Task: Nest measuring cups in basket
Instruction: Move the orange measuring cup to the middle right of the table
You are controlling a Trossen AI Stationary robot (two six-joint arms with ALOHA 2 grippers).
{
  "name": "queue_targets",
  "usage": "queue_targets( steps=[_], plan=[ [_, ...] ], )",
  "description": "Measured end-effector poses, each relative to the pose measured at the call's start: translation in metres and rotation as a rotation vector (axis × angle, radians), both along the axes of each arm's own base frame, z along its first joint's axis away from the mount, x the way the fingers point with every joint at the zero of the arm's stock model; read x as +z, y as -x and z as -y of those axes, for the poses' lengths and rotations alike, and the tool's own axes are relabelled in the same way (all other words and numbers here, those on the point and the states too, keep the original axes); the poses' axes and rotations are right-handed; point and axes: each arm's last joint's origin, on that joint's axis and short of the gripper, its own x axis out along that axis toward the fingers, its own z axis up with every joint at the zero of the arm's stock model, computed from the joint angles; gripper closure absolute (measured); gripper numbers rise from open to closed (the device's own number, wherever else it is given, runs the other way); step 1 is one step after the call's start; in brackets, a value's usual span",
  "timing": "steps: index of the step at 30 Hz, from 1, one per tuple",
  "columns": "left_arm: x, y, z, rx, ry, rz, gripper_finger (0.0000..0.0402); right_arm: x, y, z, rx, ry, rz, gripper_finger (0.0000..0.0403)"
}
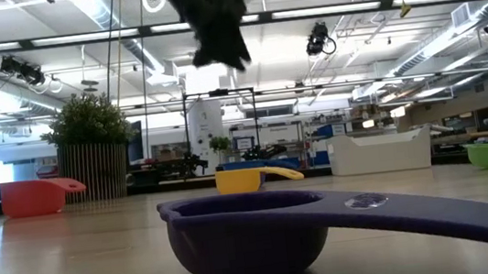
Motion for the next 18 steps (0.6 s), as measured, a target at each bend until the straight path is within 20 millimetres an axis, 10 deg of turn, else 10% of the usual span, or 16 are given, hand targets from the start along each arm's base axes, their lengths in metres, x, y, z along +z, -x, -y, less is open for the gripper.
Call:
queue_targets(
  steps=[18],
  plan=[
    [0.112, 0.073, 0.09, -0.089, 0.013, 0.379, 0.0267, -0.045, -0.024, -0.061, 0.314, -0.208, -0.453, 0.0394]
  ],
)
